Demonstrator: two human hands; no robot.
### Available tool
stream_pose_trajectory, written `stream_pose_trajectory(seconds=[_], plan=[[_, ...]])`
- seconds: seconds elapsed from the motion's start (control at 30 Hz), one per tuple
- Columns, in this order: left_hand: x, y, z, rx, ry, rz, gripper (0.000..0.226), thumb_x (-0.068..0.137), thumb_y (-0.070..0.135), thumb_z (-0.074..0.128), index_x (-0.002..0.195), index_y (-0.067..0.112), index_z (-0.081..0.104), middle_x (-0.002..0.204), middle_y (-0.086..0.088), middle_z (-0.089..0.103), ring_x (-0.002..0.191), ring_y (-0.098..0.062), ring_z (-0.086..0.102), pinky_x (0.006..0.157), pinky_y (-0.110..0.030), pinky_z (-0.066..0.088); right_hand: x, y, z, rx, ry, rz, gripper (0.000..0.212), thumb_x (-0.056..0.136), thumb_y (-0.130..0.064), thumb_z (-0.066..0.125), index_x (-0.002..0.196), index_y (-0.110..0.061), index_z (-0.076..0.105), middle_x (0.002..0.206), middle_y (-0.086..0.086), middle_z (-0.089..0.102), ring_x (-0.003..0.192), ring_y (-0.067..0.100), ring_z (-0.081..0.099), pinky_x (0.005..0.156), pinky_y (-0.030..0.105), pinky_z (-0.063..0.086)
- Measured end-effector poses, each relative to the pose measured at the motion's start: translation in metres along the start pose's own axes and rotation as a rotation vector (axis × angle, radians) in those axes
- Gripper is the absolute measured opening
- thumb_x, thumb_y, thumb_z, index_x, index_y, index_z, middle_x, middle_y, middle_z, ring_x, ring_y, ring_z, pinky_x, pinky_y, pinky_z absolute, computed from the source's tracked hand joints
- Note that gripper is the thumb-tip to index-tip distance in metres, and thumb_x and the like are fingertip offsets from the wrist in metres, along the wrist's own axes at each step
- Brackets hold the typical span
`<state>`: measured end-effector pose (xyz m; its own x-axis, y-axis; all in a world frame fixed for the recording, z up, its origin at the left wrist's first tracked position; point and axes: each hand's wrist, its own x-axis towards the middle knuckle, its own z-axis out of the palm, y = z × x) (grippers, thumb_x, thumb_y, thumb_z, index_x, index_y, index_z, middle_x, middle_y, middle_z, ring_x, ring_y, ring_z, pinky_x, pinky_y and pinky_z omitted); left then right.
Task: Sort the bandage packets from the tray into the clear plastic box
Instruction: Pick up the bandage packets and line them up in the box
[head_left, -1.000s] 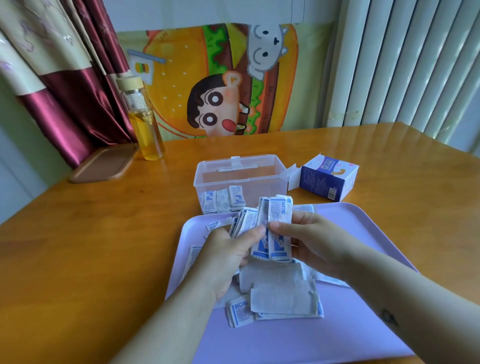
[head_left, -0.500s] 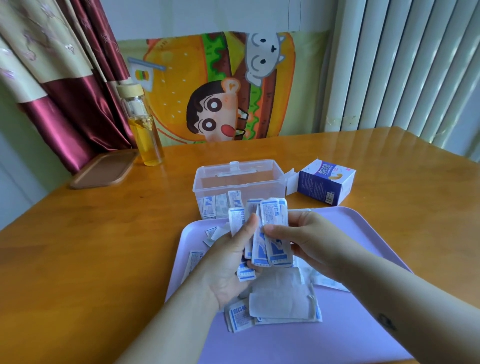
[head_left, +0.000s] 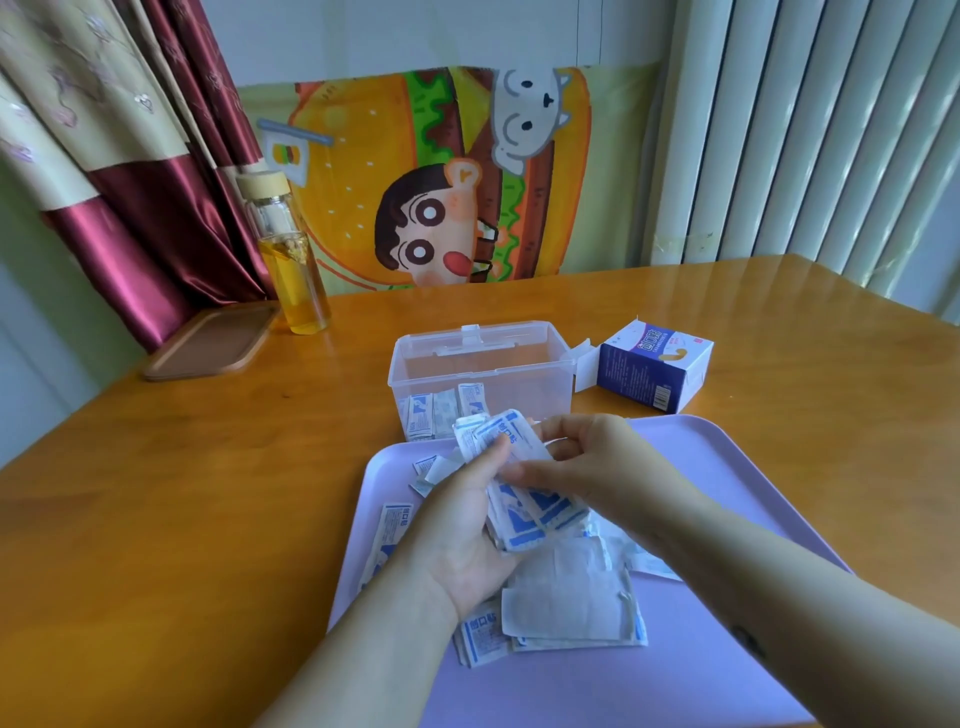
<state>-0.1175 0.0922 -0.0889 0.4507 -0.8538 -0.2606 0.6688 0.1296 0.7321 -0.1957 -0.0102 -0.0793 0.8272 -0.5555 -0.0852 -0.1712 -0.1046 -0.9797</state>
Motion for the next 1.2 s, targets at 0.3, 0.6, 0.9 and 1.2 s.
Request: stream_pose_trajectory(seconds=[0.3, 0.6, 0.9, 1.2], plan=[[0.001, -0.003, -0.002, -0.007, 0.026, -0.006, 0.033, 0.097, 0.023, 0.045, 0.083, 0.011, 0.073, 0.094, -0.020, 0.072, 0.090, -0.033, 0.067, 0.083, -0.045, 0.050, 0.005, 0.008, -0.011, 0.185, 0.015, 0.132, 0.025, 0.082, -0.020, 0.068, 0.084, 0.005, 0.064, 0.091, 0.023, 0.070, 0.088, 0.032, 0.065, 0.095, 0.051, 0.048], [0.005, -0.004, -0.004, 0.011, 0.029, 0.017, 0.049, 0.097, 0.025, 0.046, 0.061, 0.016, 0.078, 0.086, -0.015, 0.074, 0.072, -0.026, 0.072, 0.071, -0.040, 0.054, 0.004, 0.011, -0.012, 0.437, -0.014, 0.230, 0.028, 0.094, -0.017, 0.052, 0.104, 0.006, 0.065, 0.102, 0.020, 0.070, 0.098, 0.030, 0.067, 0.090, 0.040, 0.052], [0.006, -0.008, 0.004, 0.010, 0.050, 0.013, 0.028, 0.094, 0.024, 0.051, 0.109, 0.006, 0.066, 0.084, -0.014, 0.070, 0.060, -0.020, 0.069, 0.046, -0.022, 0.050, -0.004, 0.018, 0.009, 0.120, 0.128, 0.008, 0.012, 0.086, -0.025, 0.065, 0.088, -0.013, 0.062, 0.073, 0.009, 0.069, 0.062, 0.011, 0.059, 0.061, 0.027, 0.048], [0.007, -0.002, 0.000, -0.104, 0.085, 0.017, 0.025, 0.094, 0.019, 0.050, 0.086, 0.014, 0.073, 0.077, -0.006, 0.070, 0.066, -0.016, 0.069, 0.066, -0.029, 0.054, -0.013, -0.001, -0.004, -0.649, 0.013, -0.411, 0.055, 0.066, -0.050, 0.076, 0.115, -0.038, 0.053, 0.104, -0.013, 0.050, 0.089, -0.007, 0.048, 0.077, 0.010, 0.041]])
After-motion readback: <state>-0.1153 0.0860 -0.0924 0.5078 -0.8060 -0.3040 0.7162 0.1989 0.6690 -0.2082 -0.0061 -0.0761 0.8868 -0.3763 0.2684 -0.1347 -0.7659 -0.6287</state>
